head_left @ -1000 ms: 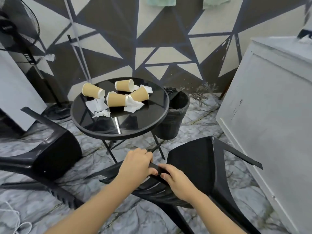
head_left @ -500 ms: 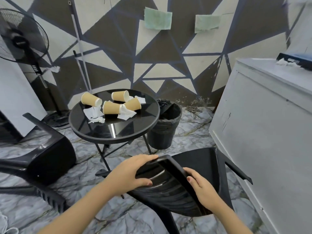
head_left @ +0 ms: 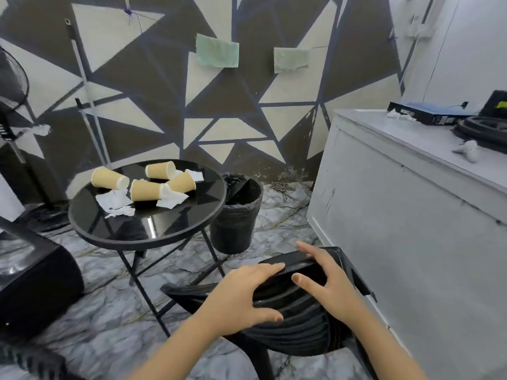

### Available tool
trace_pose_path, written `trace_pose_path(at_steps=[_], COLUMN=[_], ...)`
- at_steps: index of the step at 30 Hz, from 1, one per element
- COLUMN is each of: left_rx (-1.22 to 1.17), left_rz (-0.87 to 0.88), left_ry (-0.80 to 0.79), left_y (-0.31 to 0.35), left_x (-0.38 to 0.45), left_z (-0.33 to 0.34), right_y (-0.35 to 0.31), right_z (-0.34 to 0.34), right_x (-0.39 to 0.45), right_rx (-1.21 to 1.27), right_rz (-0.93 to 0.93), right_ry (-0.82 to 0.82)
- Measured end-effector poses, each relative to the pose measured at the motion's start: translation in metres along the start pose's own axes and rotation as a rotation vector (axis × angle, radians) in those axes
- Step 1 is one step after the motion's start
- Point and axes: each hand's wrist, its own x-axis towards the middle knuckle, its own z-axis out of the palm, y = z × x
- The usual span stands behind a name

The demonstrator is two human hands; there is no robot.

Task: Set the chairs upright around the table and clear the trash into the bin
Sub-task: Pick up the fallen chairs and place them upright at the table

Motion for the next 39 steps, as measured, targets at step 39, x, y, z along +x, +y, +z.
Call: trace_pose_path(at_steps=[39], left_rx=[-0.120], left_rz=[-0.002], left_ry=[0.202], left_y=[-0.074], left_x=[0.009], left_z=[0.047], right_y=[0.076], right_z=[-0.131], right_x=[-0.059], right_rx=[0.226], right_rz=[0.246], right_ry=[0.328])
